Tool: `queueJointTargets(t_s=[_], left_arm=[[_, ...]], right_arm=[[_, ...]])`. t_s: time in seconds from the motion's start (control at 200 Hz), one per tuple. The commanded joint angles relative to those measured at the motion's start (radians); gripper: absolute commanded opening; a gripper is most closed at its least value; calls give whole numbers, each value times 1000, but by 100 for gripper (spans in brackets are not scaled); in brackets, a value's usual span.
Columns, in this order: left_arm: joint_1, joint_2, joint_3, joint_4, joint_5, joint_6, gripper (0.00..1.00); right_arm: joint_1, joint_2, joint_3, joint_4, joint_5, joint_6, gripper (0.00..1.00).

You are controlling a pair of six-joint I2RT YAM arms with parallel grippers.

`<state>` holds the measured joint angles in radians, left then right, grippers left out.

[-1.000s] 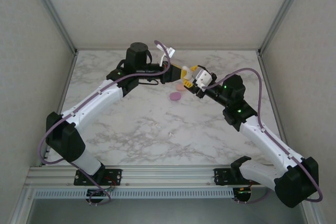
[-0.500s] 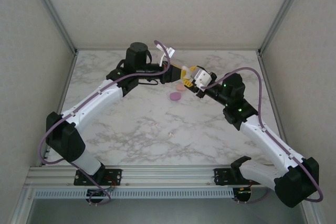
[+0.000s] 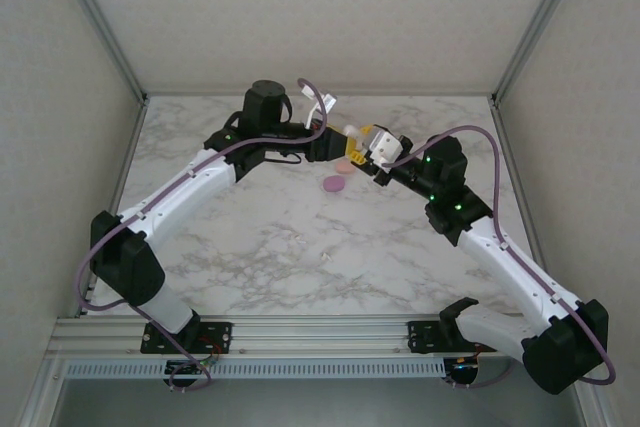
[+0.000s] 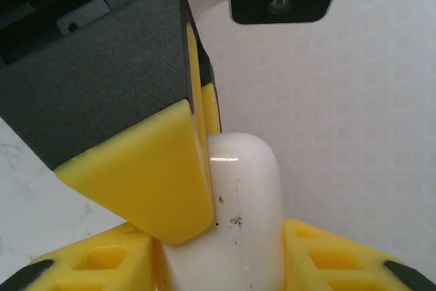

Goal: Insert wireless bluetooth earbuds into charging case

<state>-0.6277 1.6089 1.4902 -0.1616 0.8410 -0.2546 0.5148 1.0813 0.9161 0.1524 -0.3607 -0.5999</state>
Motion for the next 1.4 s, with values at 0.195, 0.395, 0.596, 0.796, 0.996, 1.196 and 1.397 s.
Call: queueJointTargets(t_s=[0.195,0.395,0.596,0.796,0.996,1.196,1.397], left_arm=[[-7,26,45,-41,28,32,27],[-9,22,50,-67,28,54,22],[-4,-33,-4,13,-40,56,15],[6,-110,-103,182,-96,99,12],[5,-216,-308,416,-108,269,9],[3,-264,-414,529,-158,340,8],[3,-252,-484,721,-152,251,5]], right_arm=[[3,9,58,-22,-27,-41,41],[4,11,56,-20,3,-43,42],[3,-21,56,-49,29,16,55],[-36,-65,99,-143,-20,332,63],[-121,-5,263,-353,-202,682,63],[-126,82,377,-450,-419,824,62],[-125,152,433,-516,-479,839,62]])
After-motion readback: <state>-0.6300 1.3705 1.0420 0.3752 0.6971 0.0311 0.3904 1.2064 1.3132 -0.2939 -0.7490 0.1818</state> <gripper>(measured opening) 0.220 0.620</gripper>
